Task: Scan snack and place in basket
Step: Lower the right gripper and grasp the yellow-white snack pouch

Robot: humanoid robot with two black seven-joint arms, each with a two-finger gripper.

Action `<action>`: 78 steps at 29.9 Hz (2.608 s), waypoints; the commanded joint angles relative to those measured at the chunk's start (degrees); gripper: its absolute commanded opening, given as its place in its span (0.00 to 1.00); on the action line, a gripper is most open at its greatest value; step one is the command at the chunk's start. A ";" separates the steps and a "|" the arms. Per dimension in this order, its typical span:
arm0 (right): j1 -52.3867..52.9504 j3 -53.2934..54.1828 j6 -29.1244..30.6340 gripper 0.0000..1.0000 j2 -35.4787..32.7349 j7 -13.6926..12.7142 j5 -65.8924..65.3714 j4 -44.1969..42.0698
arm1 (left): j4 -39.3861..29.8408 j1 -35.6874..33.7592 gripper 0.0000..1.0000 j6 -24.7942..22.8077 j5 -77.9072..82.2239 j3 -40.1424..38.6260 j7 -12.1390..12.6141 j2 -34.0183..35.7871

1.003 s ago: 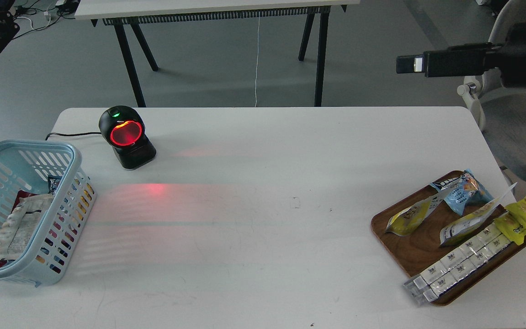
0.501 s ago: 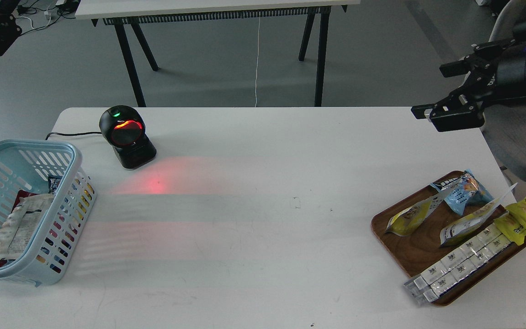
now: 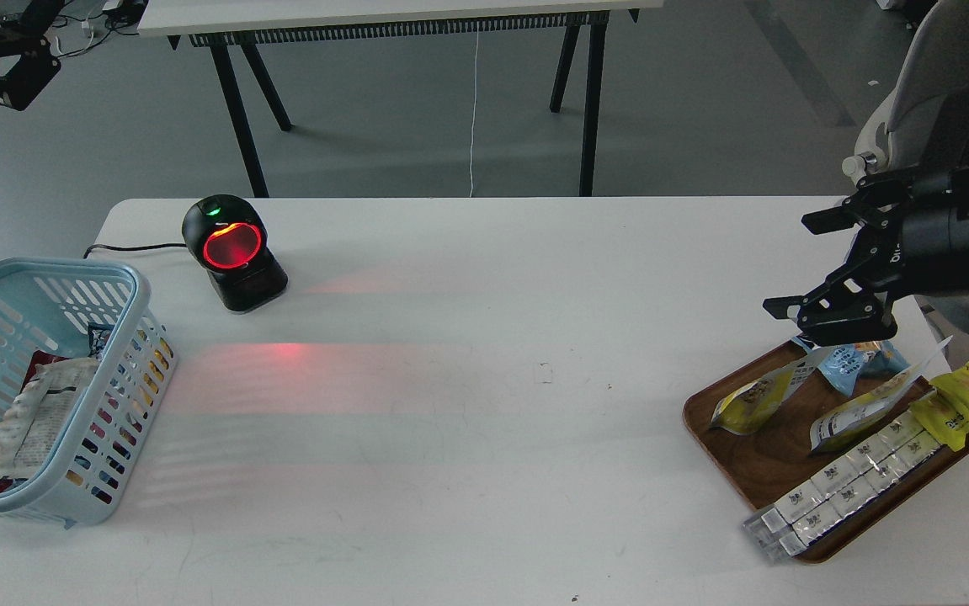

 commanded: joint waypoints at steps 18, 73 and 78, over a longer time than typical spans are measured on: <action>-2.57 -7.16 0.00 1.00 0.53 0.01 -6.73 -0.18 | 2.29 -0.35 1.00 0.00 1.25 -0.03 0.00 -2.94; -11.28 -4.79 -1.19 0.32 15.39 0.01 -8.94 -15.21 | 4.14 -0.71 1.00 0.00 1.16 -0.56 0.00 -2.94; -11.36 -4.26 -1.54 0.32 15.21 0.01 -7.80 -15.21 | 4.14 -0.71 1.00 0.00 1.16 -0.56 0.00 -2.94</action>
